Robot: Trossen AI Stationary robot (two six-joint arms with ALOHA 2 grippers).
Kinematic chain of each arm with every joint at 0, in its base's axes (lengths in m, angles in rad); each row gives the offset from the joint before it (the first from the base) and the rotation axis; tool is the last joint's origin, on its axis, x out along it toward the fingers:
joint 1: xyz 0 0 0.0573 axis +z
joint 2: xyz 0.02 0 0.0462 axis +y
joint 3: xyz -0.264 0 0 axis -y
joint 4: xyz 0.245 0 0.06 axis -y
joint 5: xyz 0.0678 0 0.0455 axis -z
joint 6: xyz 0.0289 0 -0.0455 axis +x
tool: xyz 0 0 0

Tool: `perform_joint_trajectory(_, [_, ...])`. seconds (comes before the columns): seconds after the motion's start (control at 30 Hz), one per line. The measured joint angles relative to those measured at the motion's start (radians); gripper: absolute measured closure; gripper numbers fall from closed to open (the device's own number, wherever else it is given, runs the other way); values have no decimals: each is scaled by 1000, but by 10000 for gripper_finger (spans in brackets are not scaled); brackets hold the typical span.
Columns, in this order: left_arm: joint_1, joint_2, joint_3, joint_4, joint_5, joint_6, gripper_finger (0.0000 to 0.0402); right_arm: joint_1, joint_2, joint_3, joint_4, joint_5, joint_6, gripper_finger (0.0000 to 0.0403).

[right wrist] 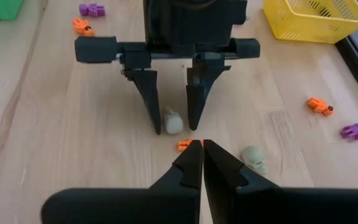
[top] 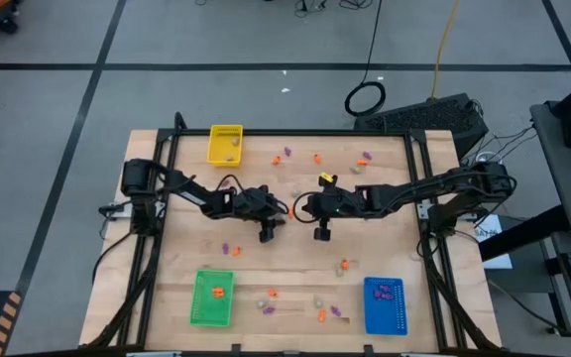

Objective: Sort Halloween decoration
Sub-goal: Put the gray skull toy into the yellow bin

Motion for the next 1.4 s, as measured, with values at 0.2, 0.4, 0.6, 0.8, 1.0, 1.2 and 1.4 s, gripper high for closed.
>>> perform_joint_trajectory(0.2, [0, 33, 0, 52, 2, -2, 215, 0, 0, 0, 7, 1, 0, 403])
perform_joint_trajectory(0.4, [1, 36, 1, 51, -13, -2, 295, 0, 0, 0, 7, 2, 0, 403])
perform_joint_trajectory(0.6, [0, 28, 1, 42, -24, -3, 346, 0, 0, 0, 7, 2, 3, 403])
perform_joint_trajectory(0.8, [14, -70, -4, -24, -41, 4, 346, 0, 0, 0, 7, 2, 4, 403])
perform_joint_trajectory(1.0, [86, -275, -3, -234, -70, 29, 346, 1, 0, 0, 7, 3, 4, 403])
perform_joint_trajectory(1.2, [218, -509, -2, -516, -157, 30, 346, 1, 0, 0, 6, 3, 4, 403])
perform_joint_trajectory(1.4, [448, -598, -2, -685, -213, 21, 346, 1, 0, 0, 6, 3, 3, 403])
